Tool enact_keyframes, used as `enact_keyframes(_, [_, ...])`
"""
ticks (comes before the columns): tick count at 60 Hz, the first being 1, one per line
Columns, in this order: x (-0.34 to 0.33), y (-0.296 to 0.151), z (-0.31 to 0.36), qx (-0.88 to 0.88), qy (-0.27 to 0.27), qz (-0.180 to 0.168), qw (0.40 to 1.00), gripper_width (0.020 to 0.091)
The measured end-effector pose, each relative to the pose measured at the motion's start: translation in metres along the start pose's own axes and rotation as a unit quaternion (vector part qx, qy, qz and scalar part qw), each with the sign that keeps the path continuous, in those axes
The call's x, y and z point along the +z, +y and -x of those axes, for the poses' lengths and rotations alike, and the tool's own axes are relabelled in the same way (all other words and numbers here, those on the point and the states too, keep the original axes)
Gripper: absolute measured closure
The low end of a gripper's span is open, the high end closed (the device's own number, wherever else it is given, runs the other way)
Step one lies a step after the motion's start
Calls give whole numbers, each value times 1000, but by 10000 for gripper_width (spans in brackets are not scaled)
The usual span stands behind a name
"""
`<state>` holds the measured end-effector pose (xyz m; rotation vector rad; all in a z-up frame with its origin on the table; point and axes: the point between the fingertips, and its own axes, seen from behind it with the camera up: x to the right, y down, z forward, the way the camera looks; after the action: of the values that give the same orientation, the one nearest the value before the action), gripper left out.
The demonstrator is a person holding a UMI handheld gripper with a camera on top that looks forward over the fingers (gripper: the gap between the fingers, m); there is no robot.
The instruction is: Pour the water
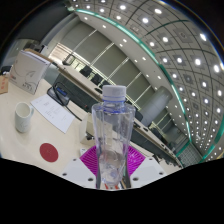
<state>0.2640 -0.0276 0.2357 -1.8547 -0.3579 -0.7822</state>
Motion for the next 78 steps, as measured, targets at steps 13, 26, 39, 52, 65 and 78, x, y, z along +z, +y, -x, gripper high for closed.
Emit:
enact_keyframes(13, [17,-83,64,-248,50,-29,967,772])
enact_keyframes(26, [36,-110,138,-489,69,-62,867,771])
enact_keyframes(39, [42,-121,169,-634,91,-79,764,768])
enact_keyframes(52, [45,-129,181,-662,87,-86,740,769])
enact_keyframes(65, [46,-122,172,-613,64,-77,784,768])
enact_keyframes(78, [35,-124,148,-391,-3,-72,918,767])
